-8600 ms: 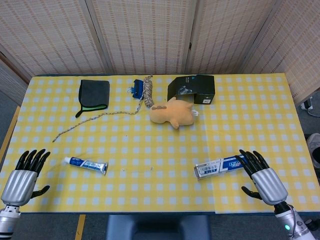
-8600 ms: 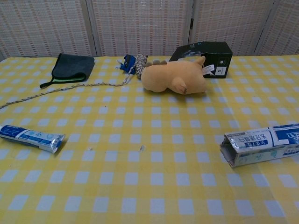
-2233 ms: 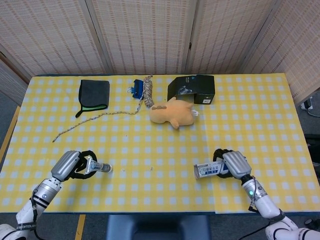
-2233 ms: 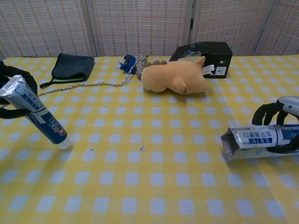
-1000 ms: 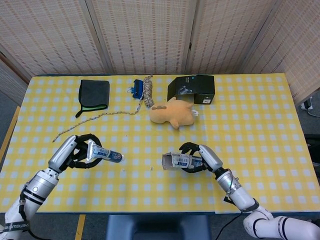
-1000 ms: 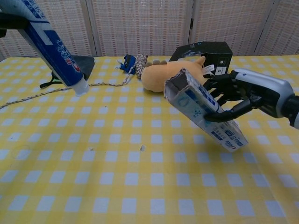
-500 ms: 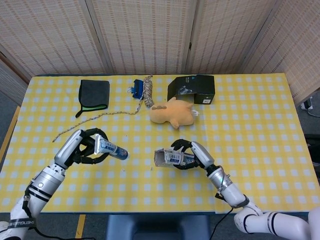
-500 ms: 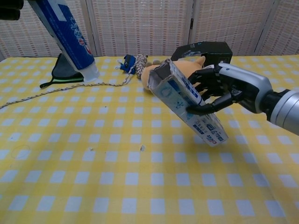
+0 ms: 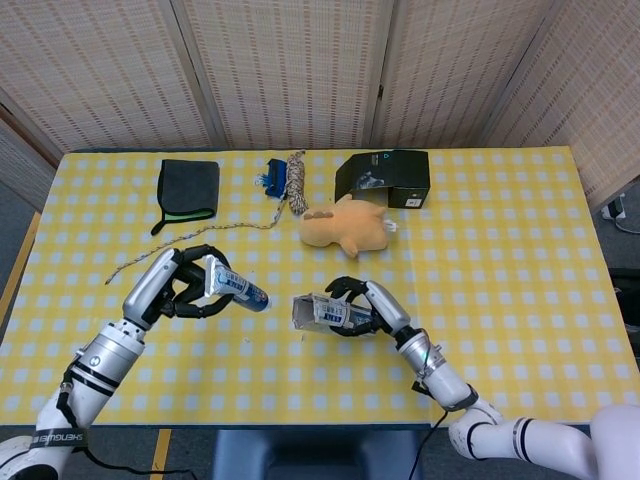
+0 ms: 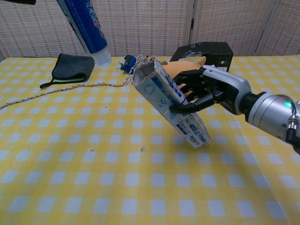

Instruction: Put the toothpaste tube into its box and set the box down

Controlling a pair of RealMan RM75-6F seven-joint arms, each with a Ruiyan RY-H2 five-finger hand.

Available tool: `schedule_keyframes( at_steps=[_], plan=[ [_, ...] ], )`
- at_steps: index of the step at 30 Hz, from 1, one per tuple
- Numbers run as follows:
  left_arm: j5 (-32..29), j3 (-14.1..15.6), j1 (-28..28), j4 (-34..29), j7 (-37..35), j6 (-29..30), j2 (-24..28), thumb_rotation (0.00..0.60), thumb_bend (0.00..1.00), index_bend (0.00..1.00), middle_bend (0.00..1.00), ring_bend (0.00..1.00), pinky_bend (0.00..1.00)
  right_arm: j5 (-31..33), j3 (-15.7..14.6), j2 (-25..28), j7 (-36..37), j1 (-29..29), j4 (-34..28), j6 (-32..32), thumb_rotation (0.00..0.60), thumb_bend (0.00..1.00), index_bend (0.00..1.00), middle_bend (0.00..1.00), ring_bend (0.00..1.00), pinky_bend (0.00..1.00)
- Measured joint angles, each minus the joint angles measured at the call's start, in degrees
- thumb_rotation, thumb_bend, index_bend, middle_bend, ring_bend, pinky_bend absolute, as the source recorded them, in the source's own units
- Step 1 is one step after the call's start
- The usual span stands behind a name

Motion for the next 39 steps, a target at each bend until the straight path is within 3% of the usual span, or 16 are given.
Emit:
schedule_keyframes(
  at_steps=[39],
  plan=[
    [-8.2,-1.8,-4.3,-5.0,13.7,5.3,-7.7,0.600,0.64,0.80,1.00,1.00,1.00,0.4,1.5,-4.1,3.7,2.3,0.0,0.5,0.600,0.23,0.51,0.35,0.35,0.41]
  ],
)
